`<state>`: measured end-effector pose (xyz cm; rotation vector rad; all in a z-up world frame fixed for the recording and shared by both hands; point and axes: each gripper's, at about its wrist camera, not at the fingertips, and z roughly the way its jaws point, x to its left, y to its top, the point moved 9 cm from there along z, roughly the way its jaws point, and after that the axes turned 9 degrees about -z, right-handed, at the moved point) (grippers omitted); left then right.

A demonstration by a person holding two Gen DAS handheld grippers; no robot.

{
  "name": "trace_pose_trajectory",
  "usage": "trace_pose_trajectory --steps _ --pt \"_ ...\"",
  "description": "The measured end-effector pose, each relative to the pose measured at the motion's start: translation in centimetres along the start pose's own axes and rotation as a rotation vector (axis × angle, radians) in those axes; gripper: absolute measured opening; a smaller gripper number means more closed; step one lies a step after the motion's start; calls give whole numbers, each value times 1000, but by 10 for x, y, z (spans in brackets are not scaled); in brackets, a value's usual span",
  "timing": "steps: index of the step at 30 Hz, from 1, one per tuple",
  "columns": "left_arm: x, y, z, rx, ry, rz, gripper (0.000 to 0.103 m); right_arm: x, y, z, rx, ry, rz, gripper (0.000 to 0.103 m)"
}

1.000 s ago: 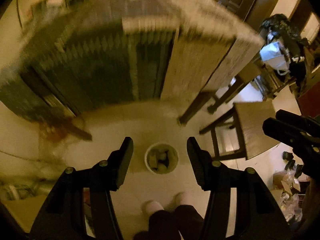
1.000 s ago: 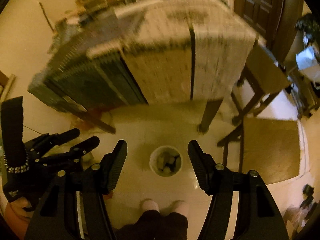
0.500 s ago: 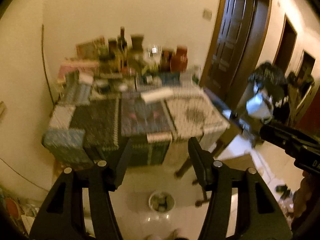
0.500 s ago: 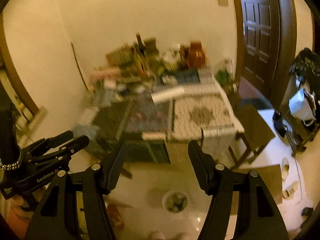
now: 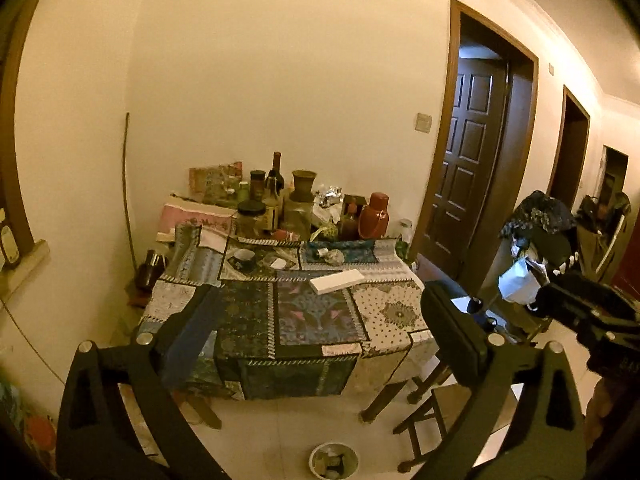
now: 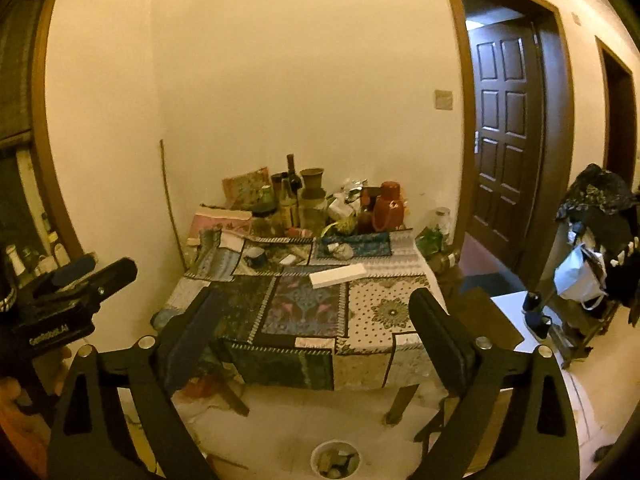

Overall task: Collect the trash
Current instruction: 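Raise both empty tools back over the table, then grasp the white paper strip with the right tool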

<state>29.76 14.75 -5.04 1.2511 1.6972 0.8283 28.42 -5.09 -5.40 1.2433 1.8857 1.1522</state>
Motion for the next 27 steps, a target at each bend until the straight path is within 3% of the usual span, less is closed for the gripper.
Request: trace_pose_trajectory --steps 11,27 --pt "8 -1 44 44 43 -27 101 -30 7 39 37 -10 45 94" --pt "-45 56 185 33 127 -59 101 -114 56 149 75 44 -8 94"
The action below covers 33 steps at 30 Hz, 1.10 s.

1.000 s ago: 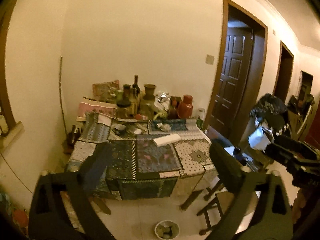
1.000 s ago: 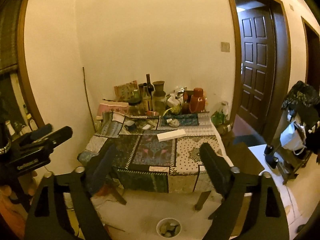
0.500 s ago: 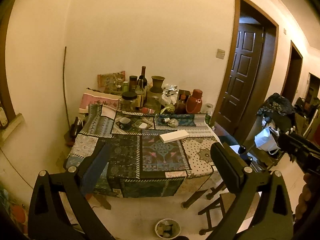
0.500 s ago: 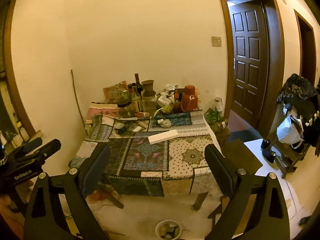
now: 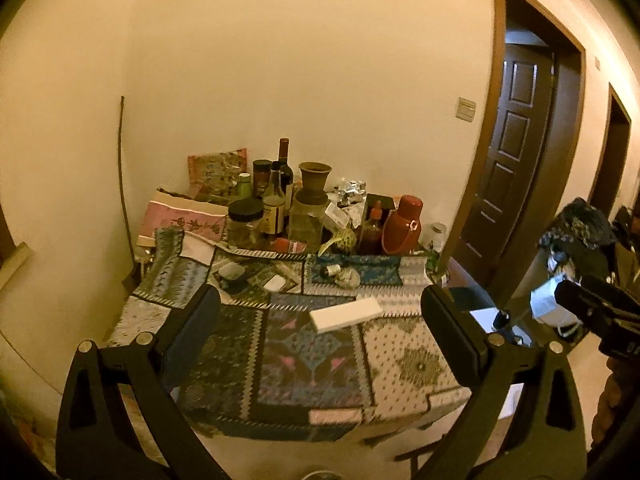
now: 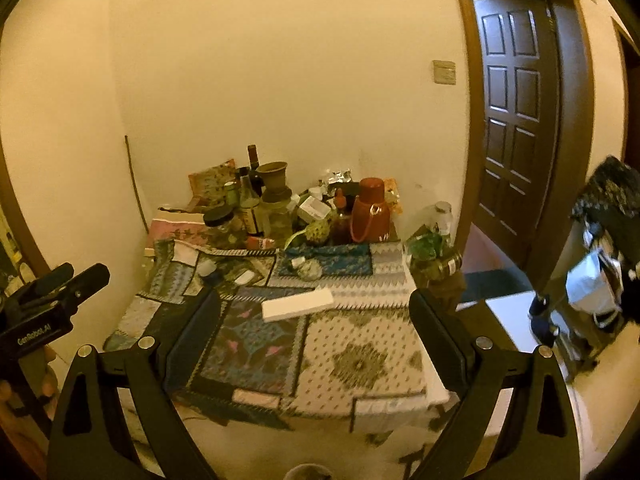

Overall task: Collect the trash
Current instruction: 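Grasp the white paper strip with the right tool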

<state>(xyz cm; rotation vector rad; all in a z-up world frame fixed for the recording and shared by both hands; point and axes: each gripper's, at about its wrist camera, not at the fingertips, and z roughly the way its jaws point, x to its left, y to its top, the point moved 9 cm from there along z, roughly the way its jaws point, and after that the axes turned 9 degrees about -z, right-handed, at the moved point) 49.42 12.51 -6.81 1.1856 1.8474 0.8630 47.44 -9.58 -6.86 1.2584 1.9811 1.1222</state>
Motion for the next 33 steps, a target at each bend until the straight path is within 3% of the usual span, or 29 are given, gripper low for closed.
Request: trace_pose_trajectory --steps 8,14,18,24,33 --pt "-11 7 51 18 86 -29 101 -20 7 58 63 71 8 94" --pt "16 3 87 69 168 -30 101 -18 -4 108 175 108 52 94" --pt "49 8 120 108 198 -33 101 -10 -9 140 241 97 83 94" --pt "101 18 188 181 218 -13 101 15 -31 201 369 105 230 94" --pt "180 4 303 386 198 12 101 39 -87 312 586 -31 448 94"
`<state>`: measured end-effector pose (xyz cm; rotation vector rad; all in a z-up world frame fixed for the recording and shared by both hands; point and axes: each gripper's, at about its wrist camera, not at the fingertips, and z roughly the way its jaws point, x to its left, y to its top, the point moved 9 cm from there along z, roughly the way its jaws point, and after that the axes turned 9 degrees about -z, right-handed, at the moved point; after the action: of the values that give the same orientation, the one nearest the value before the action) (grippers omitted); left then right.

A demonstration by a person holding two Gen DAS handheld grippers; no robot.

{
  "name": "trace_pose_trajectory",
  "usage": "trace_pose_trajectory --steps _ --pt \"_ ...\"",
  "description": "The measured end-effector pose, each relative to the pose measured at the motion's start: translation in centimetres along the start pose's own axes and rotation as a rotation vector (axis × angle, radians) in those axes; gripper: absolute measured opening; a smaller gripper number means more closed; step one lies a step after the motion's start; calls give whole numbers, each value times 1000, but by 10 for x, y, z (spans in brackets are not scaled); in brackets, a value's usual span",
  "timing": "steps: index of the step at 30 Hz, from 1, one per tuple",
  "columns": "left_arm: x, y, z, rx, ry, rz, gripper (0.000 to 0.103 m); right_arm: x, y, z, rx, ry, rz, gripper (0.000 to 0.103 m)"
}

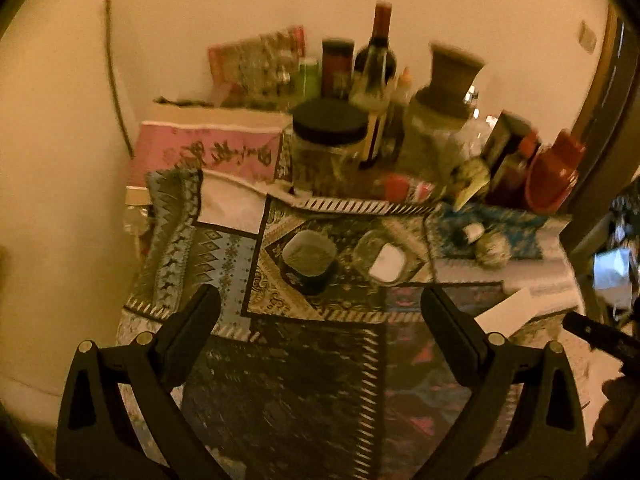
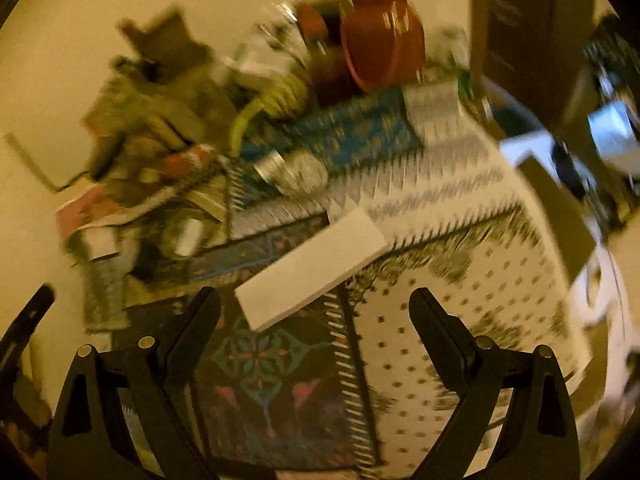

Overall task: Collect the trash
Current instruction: 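Grasp the white paper strip with the right tool, then grasp the black Lucky cup paper cup with the left tool while the right tool holds the strip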

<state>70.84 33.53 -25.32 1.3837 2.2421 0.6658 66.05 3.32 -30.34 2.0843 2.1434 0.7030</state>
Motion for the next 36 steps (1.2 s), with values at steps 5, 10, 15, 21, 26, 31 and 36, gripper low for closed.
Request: trace_pose_trajectory --steps 5,10,15,21,26,31,36 --pt "12 1 50 73 -13 86 101 6 -7 58 80 -46 169 94" --pt "19 0 97 141 -44 137 101 14 -3 81 73 -151 202 94" --pt "16 6 134 166 -69 190 101 17 -9 97 112 -250 160 95" --pt "8 8 166 190 -72 259 100 1 -21 88 95 -334 85 94" --pt "-3 5 183 205 -86 296 87 -33 -35 71 97 -351 92 94" --pt "-7 -2 194 239 -94 288 71 -70 -47 57 102 -348 154 94" --pt "-5 -9 193 240 -103 261 66 -91 -50 45 77 -356 153 94"
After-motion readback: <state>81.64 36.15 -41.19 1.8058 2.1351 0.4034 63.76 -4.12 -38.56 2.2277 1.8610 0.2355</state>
